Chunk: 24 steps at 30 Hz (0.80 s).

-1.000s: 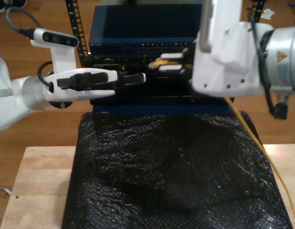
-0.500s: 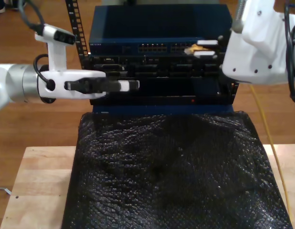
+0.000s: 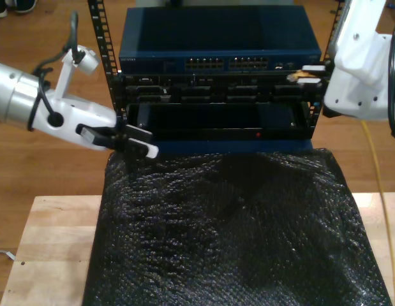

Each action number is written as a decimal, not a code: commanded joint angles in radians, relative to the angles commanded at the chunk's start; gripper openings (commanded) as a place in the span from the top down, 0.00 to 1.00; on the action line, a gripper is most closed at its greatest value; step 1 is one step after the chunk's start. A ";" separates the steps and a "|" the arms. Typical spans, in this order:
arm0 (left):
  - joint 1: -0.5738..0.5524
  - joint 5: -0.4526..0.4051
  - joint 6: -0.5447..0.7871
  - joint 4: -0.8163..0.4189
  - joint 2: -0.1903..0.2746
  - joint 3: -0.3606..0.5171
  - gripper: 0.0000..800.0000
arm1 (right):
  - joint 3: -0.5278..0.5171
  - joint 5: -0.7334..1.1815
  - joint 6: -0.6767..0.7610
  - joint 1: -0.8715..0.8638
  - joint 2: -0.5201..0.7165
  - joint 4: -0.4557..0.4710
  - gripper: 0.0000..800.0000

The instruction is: Grab the cable and plug it in

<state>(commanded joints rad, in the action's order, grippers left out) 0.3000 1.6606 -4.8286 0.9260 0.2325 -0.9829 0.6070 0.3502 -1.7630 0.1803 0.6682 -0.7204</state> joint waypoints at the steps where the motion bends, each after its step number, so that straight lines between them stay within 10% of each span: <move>1: 0.008 0.000 0.002 -0.018 0.002 -0.006 0.00 | -0.003 -0.012 -0.002 0.000 -0.008 0.002 1.00; 24: 0.310 0.110 0.652 -0.628 0.117 -0.015 0.00 | -0.034 -0.210 -0.002 0.008 -0.138 0.114 1.00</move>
<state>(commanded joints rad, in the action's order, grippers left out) 0.6099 1.7710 -4.1765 0.2984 0.3491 -0.9983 0.5733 0.1400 -1.7645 0.1880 0.5301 -0.6068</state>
